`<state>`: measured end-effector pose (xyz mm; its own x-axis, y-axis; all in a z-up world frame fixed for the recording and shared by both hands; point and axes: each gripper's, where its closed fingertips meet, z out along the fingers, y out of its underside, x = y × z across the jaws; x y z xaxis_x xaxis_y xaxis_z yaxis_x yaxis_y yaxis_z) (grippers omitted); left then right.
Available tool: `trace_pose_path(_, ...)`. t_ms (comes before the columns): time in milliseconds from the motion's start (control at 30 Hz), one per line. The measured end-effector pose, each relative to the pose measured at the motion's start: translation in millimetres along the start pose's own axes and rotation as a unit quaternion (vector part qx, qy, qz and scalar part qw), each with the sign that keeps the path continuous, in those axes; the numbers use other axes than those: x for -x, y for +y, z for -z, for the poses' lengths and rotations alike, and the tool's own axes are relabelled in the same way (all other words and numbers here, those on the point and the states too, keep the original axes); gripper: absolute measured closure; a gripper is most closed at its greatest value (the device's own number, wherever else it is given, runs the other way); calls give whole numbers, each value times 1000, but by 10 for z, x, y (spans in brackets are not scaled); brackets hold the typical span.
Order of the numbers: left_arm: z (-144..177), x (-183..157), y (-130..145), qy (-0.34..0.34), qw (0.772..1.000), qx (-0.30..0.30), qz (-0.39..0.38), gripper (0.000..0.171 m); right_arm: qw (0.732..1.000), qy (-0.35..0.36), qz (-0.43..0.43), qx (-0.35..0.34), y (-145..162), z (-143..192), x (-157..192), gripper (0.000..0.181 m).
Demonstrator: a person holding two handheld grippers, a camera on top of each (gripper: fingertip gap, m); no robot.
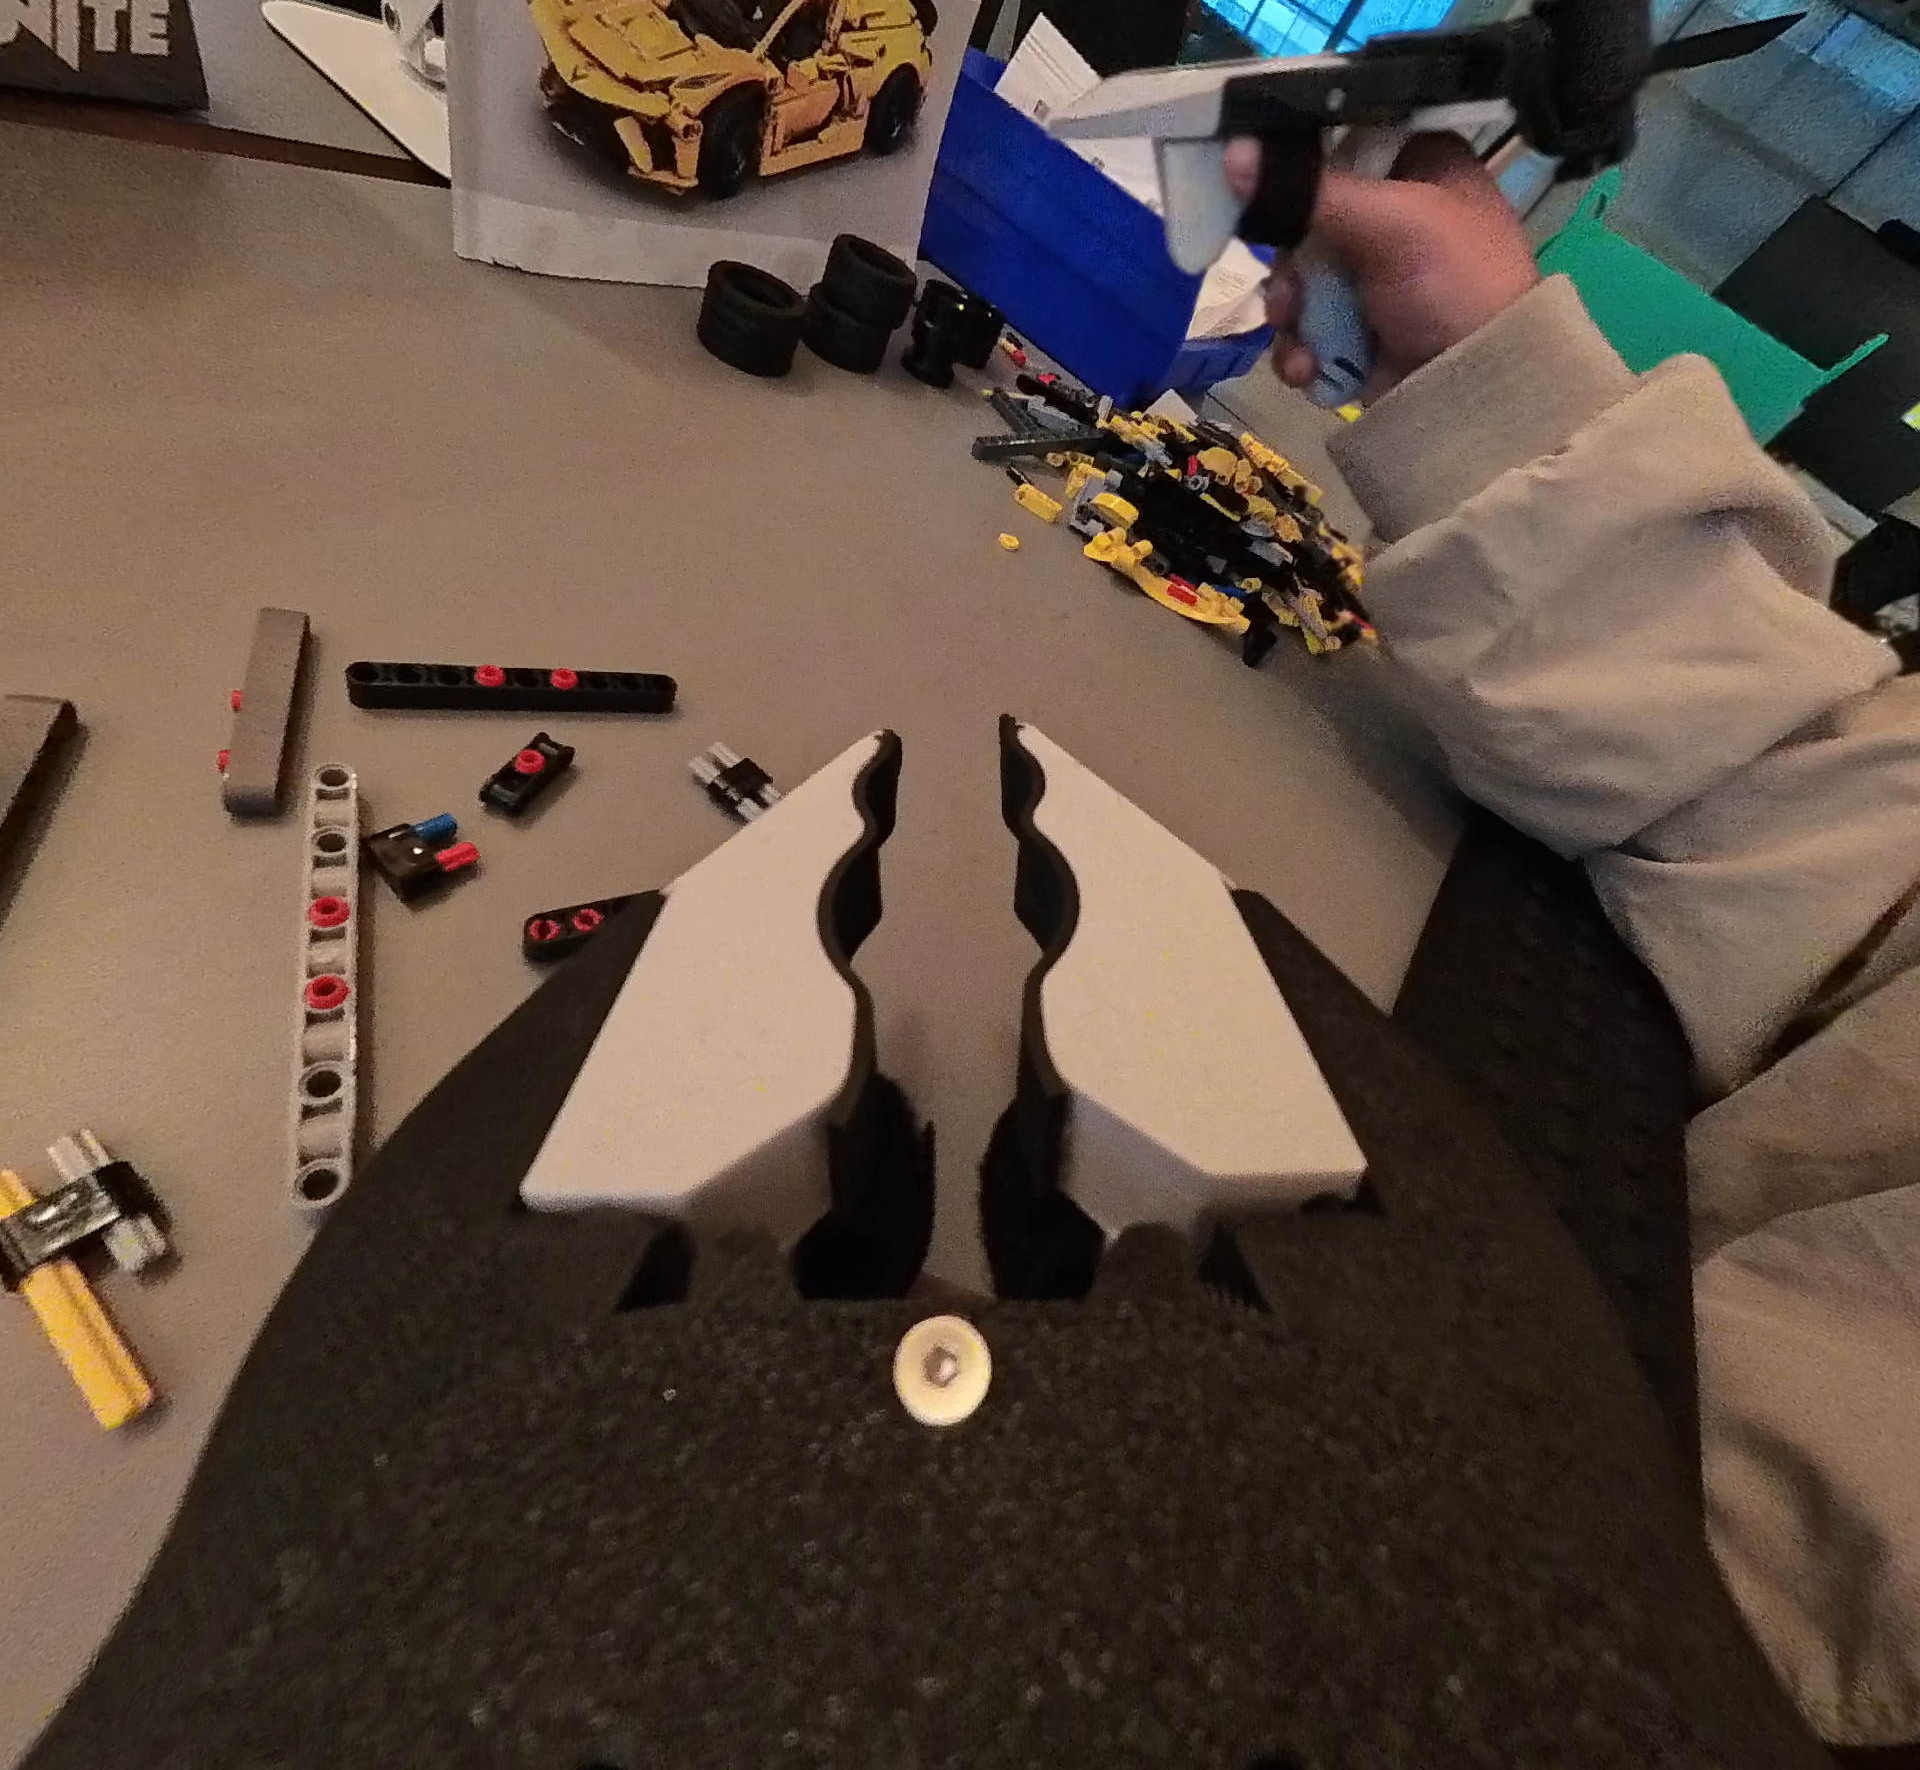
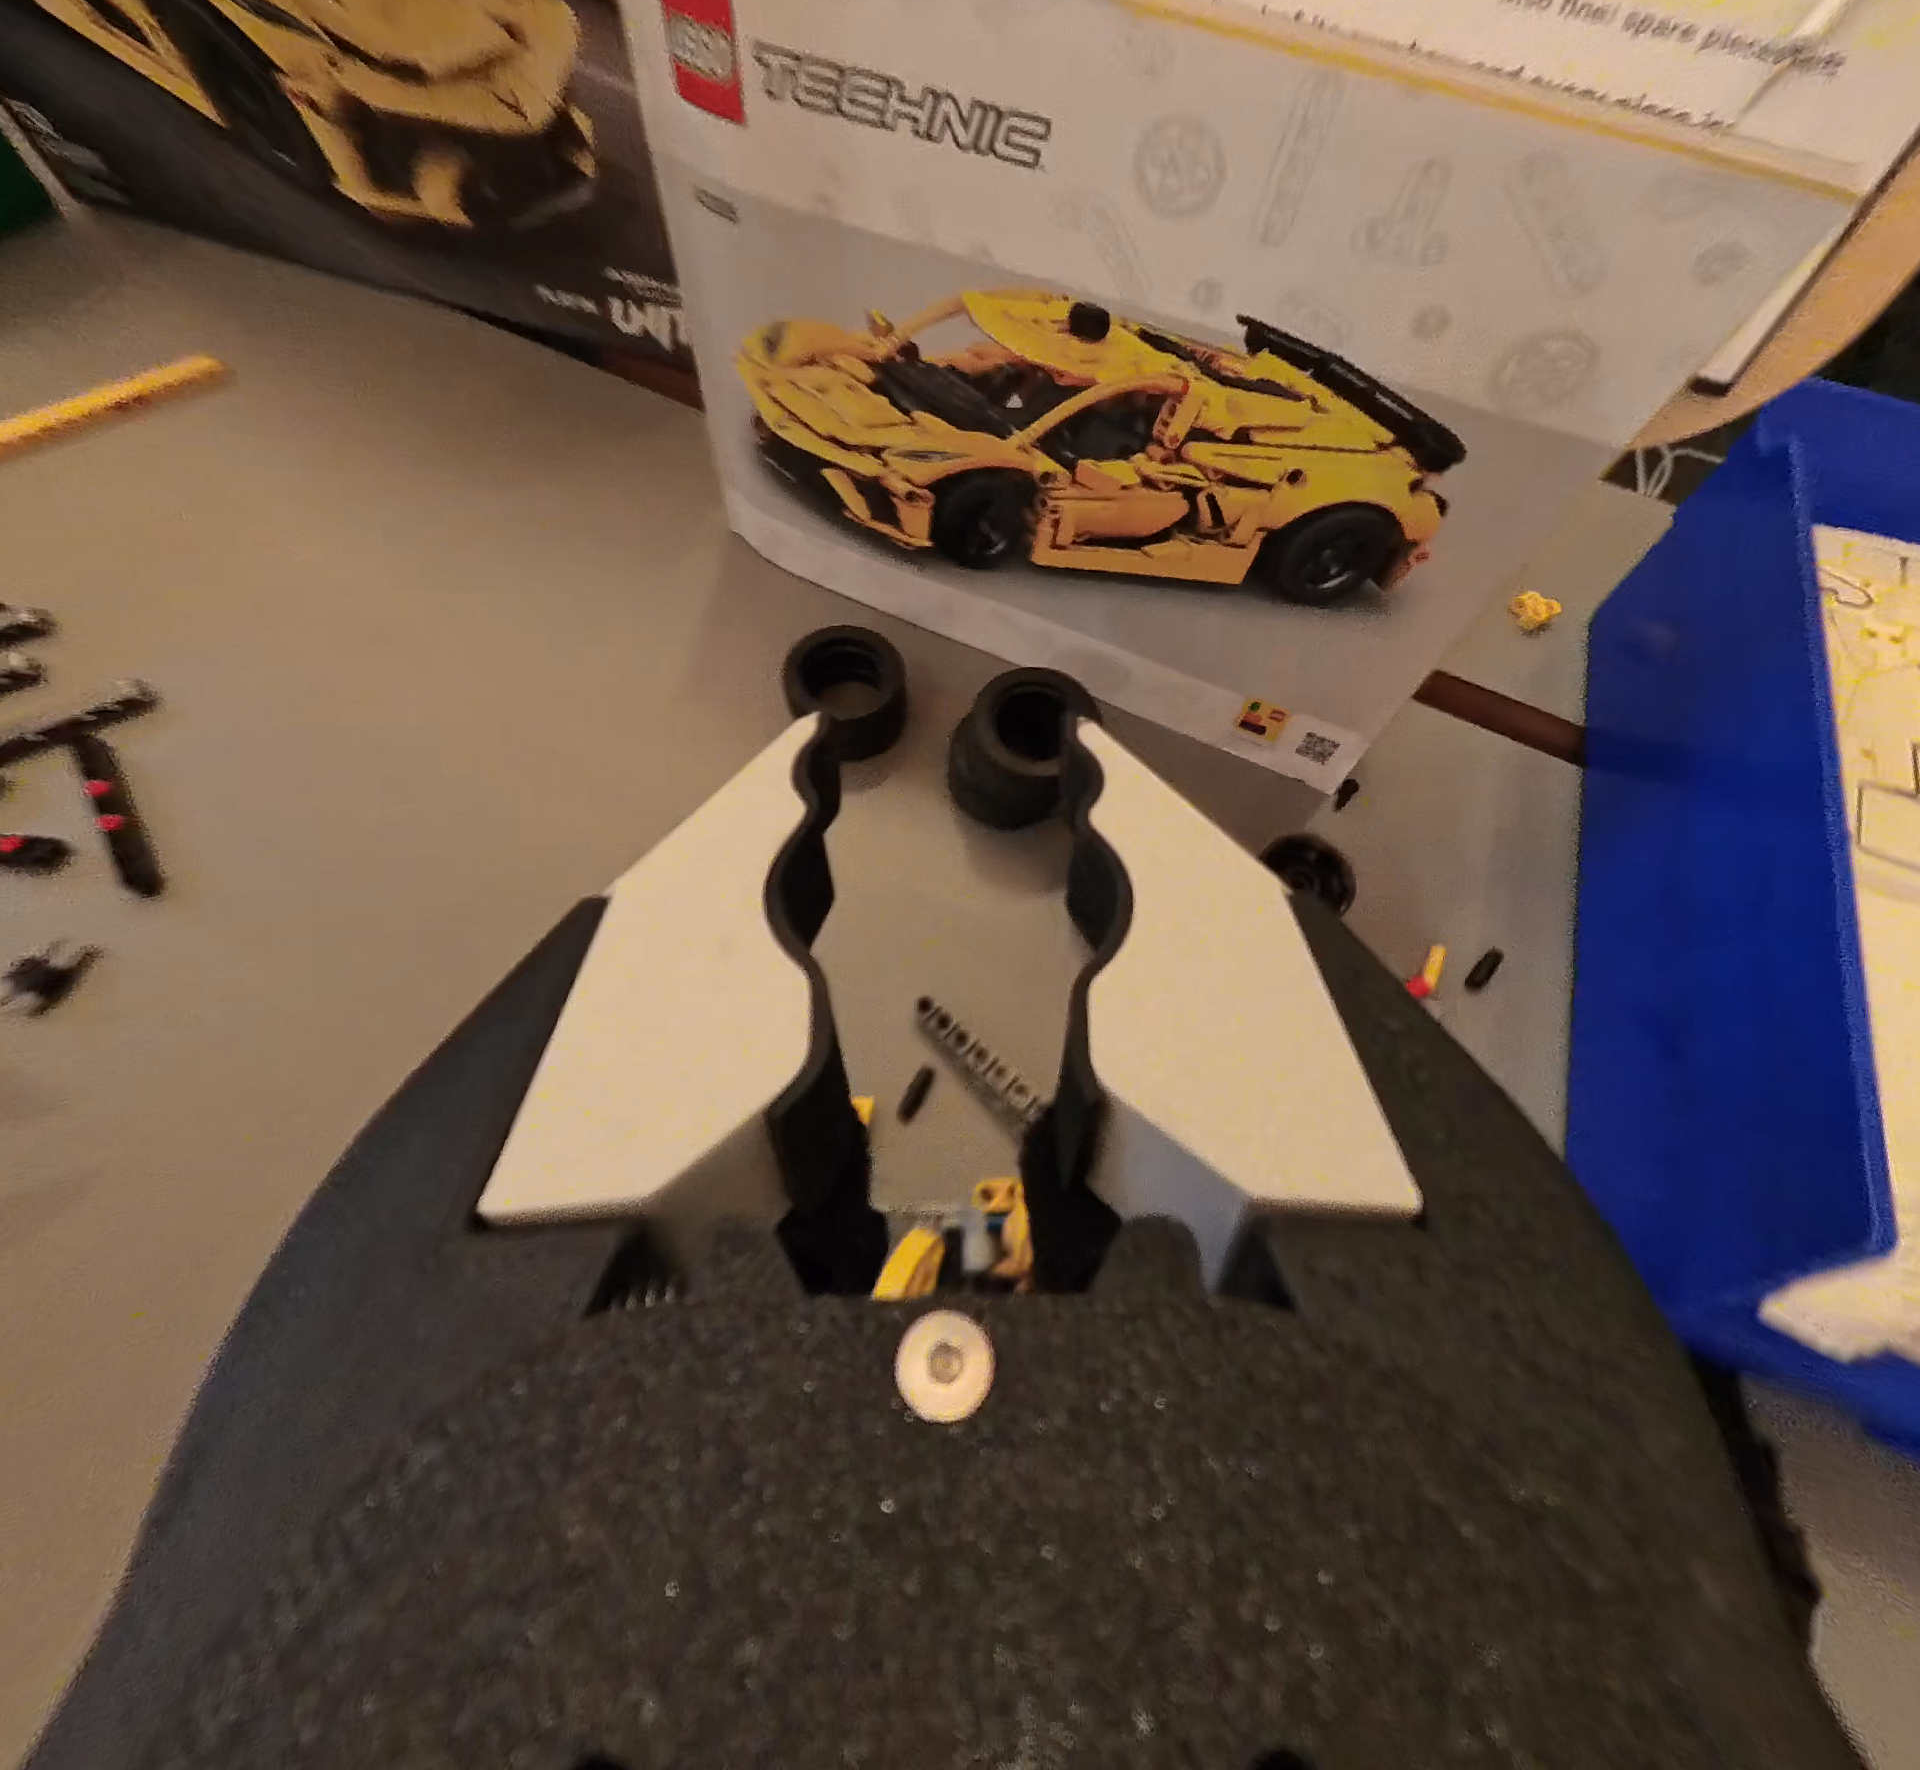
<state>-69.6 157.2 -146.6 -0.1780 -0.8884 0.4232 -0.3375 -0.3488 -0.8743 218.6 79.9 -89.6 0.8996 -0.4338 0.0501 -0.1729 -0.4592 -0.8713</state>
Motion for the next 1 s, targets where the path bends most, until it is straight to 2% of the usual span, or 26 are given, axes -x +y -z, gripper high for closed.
trace_pose_path(100, 25, 63, -24, -15, 1000, -7, 4, 152, 997, -29, -47, -46, 118, 315, 271, 137)
trace_pose_path(233, 165, 222, -61, -59, 998, 1, -15, 153, 993, -43, -101, -33, 664, 475, 592, 133)
trace_pose_path(333, 521, 545, -91, -159, 985, 24, -68, 154, 990, -61, -123, -38, 910, 596, 837, 133)
trace_pose_path(400, 785, 660, -125, -193, 979, 17, -68, 154, 986, -88, -133, -46, 993, 690, 1075, 133)
trace_pose_path(533, 1129, 701, 4, -211, 976, 23, -44, 154, 983, -114, -103, -104, 1007, 833, 1419, 138)
trace_pose_path(633, 1314, 670, 150, -237, 970, 34, -46, 154, 984, -97, -66, -138, 890, 920, 1407, 146)
trace_pose_path(700, 1394, 559, 216, -236, 970, 37, -39, 162, 983, -113, -75, -126, 932, 898, 1440, 147)
trace_pose_path(800, 1550, 447, 265, -249, 968, 34, -27, 164, 979, -132, -96, -118, 957, 873, 1452, 147)
trace_pose_path(1000, 2080, 603, 412, -324, 945, 30, 0, 162, 978, -147, -104, -104, 1007, 837, 1491, 148)
